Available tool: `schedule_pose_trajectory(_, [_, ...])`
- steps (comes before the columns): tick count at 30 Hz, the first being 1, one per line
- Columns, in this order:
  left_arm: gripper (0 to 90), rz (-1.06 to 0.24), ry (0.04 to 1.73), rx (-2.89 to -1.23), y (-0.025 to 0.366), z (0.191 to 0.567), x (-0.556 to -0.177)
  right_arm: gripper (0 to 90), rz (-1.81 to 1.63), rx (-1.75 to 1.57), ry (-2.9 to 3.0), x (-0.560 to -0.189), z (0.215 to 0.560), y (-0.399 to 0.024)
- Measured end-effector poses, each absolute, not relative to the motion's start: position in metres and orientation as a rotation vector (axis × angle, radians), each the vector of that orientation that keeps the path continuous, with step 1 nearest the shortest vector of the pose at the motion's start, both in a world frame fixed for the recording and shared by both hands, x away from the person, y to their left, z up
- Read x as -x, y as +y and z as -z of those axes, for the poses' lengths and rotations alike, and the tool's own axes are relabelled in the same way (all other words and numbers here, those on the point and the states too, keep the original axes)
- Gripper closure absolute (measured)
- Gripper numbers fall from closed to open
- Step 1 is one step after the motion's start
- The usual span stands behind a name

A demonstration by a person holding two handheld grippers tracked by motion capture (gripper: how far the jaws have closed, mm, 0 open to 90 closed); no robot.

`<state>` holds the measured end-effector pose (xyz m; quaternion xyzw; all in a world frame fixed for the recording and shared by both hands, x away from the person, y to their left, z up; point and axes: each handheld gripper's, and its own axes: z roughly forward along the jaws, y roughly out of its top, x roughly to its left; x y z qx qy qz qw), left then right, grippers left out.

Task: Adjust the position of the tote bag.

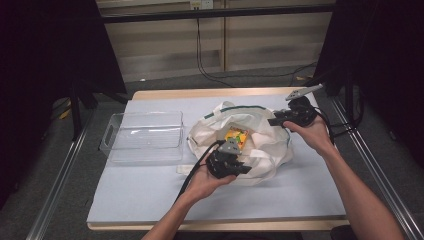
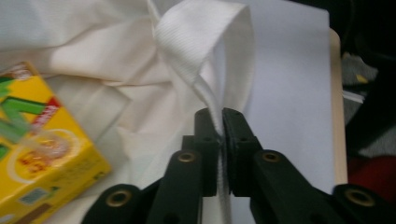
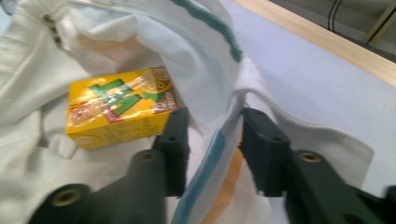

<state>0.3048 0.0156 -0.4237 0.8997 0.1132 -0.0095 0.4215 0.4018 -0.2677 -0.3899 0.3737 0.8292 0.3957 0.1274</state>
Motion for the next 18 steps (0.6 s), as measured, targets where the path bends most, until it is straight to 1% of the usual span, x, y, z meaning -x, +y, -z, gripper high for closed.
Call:
schedule_pose_trajectory(1, [87.7, -0.001, 0.242, -2.296, 0.013, 0.424, -0.299, 72.5, -1.144, -1.099, 2.411, -0.405, 0.392, -0.268])
schedule_pose_trajectory(2, [87.7, -0.001, 0.242, -2.296, 0.013, 0.424, -0.299, 72.5, -1.144, -1.099, 2.411, -0.405, 0.392, -0.268])
schedule_pose_trajectory(5, [87.9, -0.003, 0.202, -2.351, 0.008, 0.427, -0.286, 86.5, -1.137, -1.127, 2.440, -0.411, 0.401, -0.274])
schedule_pose_trajectory(9, [87.9, 0.019, 0.219, -2.349, 0.008, 0.433, -0.284, 87.5, -1.098, -1.133, 2.471, -0.414, 0.406, -0.275])
schedule_pose_trajectory(15, [87.9, 0.009, 0.227, -2.439, -0.002, 0.450, -0.283, 87.9, -0.984, -1.115, 2.516, -0.421, 0.426, -0.269])
schedule_pose_trajectory(18, [87.9, 0.017, 0.242, -2.449, -0.005, 0.456, -0.283, 88.0, -0.976, -1.131, 2.525, -0.423, 0.435, -0.270])
